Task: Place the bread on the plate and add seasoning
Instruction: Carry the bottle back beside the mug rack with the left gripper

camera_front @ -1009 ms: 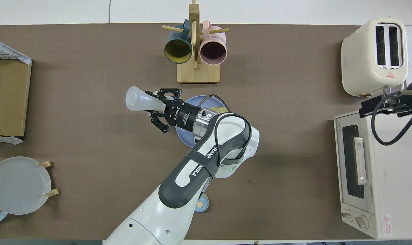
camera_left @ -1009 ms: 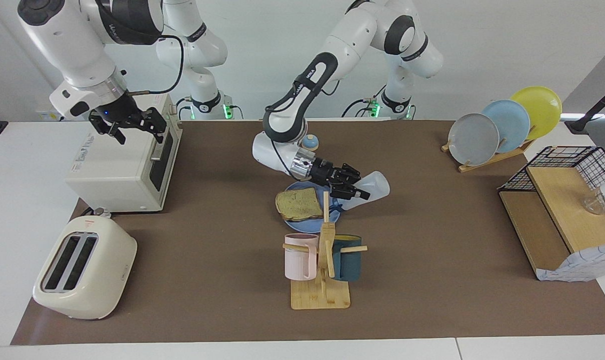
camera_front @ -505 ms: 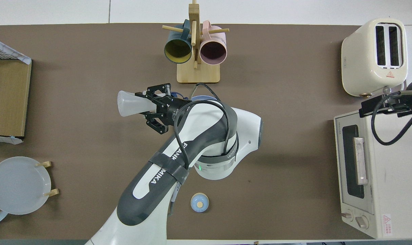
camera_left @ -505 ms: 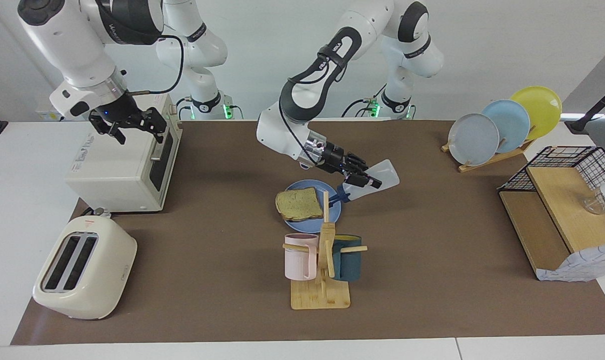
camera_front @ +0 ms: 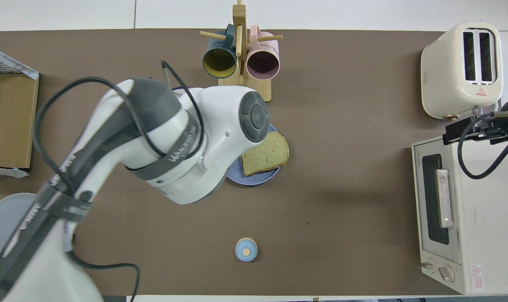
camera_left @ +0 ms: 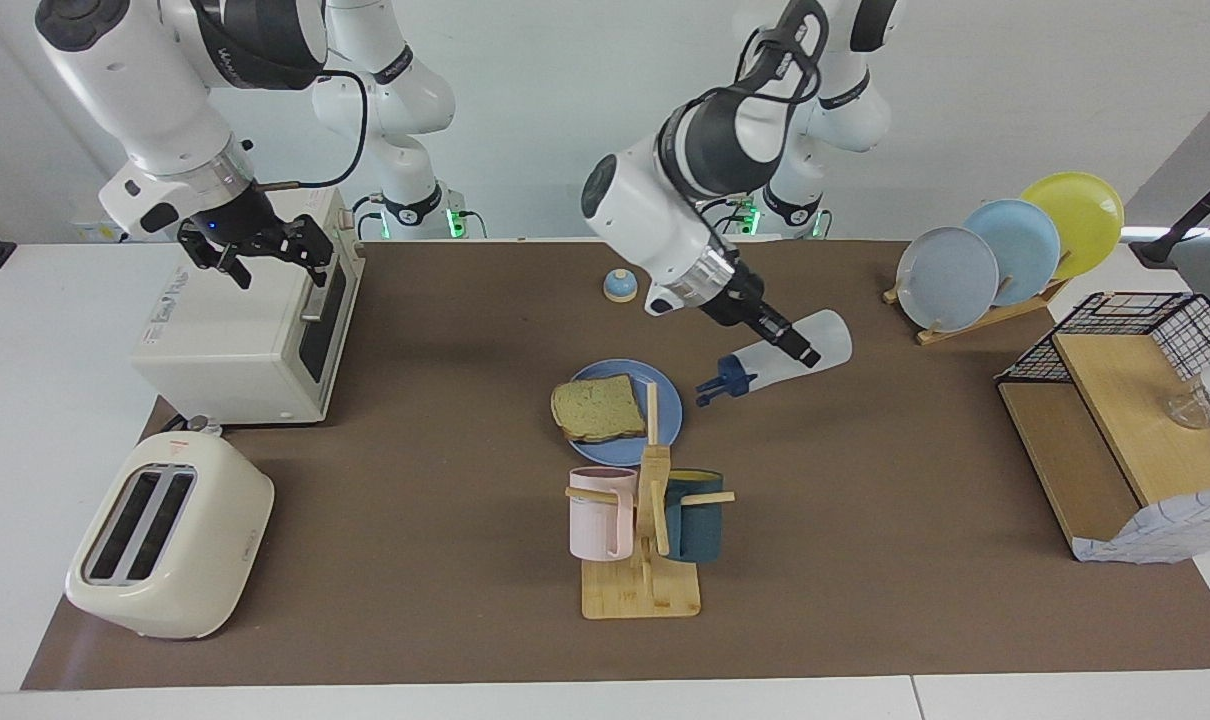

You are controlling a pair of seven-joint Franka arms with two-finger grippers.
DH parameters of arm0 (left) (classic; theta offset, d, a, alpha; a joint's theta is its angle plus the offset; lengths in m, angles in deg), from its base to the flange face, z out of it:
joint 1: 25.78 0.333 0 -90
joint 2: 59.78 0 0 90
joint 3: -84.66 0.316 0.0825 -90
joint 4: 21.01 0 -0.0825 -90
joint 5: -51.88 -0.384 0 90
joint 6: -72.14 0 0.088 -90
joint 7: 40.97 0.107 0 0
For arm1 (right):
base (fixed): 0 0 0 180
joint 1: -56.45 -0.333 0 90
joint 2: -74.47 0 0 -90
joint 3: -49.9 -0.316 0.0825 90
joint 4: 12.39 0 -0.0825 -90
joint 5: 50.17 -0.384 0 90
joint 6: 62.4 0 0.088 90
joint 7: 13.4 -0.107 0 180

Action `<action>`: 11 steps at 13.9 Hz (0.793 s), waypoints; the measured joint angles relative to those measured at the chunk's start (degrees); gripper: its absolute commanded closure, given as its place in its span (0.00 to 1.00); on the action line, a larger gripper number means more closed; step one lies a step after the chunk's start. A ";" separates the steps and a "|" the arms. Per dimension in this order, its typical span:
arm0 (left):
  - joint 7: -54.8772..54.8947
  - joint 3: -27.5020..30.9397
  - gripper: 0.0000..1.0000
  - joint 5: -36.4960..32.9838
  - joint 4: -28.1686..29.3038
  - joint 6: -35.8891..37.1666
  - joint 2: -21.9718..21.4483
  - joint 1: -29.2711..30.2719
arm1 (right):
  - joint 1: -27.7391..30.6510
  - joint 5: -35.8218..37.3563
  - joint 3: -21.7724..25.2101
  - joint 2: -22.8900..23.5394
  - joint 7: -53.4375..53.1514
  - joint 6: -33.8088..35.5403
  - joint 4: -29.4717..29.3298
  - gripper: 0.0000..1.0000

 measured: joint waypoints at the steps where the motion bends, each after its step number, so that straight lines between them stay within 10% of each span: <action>1: -0.24 0.03 1.00 3.46 0.60 -2.30 -2.26 2.38 | 0.00 0.00 0.00 0.00 0.00 0.00 0.00 0.00; 11: -24.44 0.06 1.00 23.01 20.53 -47.98 -11.66 18.42 | 0.00 0.00 0.00 0.00 0.00 0.00 0.00 0.00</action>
